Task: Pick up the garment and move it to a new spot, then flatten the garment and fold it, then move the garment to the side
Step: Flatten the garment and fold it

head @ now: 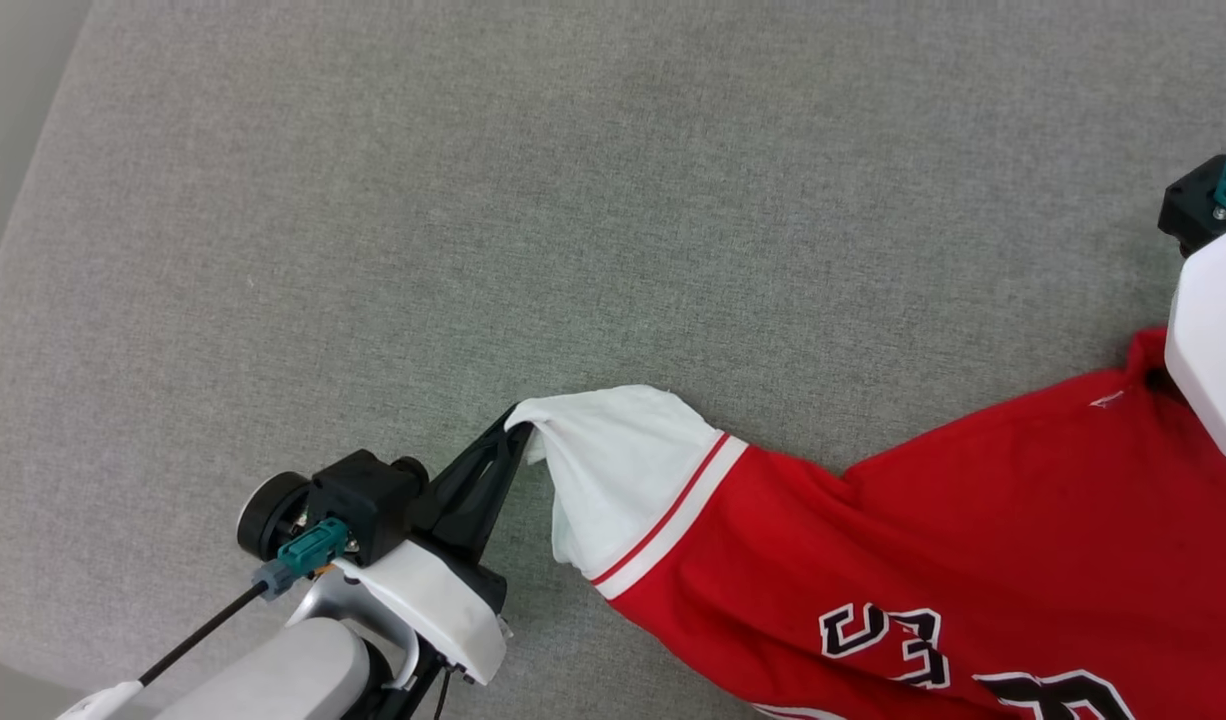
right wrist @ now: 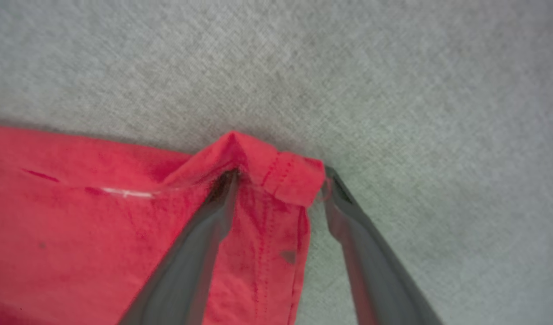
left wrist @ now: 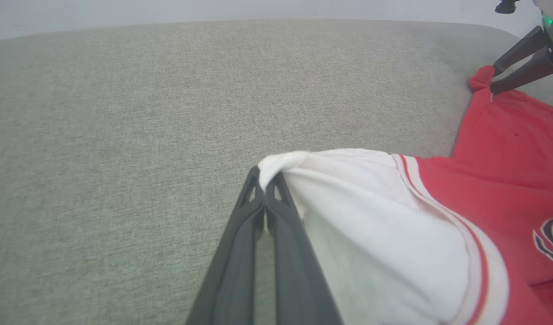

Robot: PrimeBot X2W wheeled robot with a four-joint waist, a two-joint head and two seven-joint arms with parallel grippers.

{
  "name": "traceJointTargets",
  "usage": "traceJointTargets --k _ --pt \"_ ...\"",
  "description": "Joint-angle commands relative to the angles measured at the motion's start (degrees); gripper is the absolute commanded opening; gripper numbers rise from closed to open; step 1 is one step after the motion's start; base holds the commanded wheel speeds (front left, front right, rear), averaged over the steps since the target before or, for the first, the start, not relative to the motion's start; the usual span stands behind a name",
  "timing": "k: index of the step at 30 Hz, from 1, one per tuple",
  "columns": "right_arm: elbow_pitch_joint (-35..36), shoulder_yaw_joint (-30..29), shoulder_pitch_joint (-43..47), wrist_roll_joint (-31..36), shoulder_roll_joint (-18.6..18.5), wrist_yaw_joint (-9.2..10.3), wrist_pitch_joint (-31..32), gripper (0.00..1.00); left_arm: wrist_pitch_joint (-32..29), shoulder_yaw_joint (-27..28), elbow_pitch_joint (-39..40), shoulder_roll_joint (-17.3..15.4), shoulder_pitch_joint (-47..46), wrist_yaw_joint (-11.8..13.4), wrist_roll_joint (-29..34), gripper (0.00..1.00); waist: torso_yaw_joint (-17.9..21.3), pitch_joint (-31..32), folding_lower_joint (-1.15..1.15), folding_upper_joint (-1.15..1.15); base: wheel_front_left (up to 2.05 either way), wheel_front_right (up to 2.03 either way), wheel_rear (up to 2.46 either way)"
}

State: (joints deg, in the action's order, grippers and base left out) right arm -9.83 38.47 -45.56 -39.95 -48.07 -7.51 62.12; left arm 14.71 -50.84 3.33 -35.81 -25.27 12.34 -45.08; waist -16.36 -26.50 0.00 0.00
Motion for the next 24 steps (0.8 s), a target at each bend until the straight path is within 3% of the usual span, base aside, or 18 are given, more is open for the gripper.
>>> traceJointTargets --k 1,13,19,24 --pt "-3.02 2.8 2.87 -0.35 1.23 0.04 -0.75 0.0 0.22 0.44 -0.42 -0.13 -0.12 -0.24 -0.14 0.0 0.46 0.92 0.0 0.0 0.0 0.0 0.0" --pt "-0.27 -1.93 -1.68 -5.25 -0.66 0.04 -17.2 0.0 -0.52 2.58 -3.01 -2.99 -3.65 -2.84 0.43 0.0 3.55 11.32 0.0 0.0 0.0 0.0 0.0" --pt "2.86 -3.91 -5.21 -3.39 -0.92 0.04 -24.15 0.0 -3.89 4.76 -3.46 -4.54 -13.35 -5.33 1.65 0.0 5.52 12.93 0.0 0.0 0.0 0.0 0.0" --pt "3.1 -6.27 -10.21 -0.66 0.81 0.05 -29.08 0.0 -7.36 6.31 -6.08 -3.28 -24.98 -8.71 2.78 0.0 7.2 11.49 0.0 0.0 0.0 0.0 0.0"
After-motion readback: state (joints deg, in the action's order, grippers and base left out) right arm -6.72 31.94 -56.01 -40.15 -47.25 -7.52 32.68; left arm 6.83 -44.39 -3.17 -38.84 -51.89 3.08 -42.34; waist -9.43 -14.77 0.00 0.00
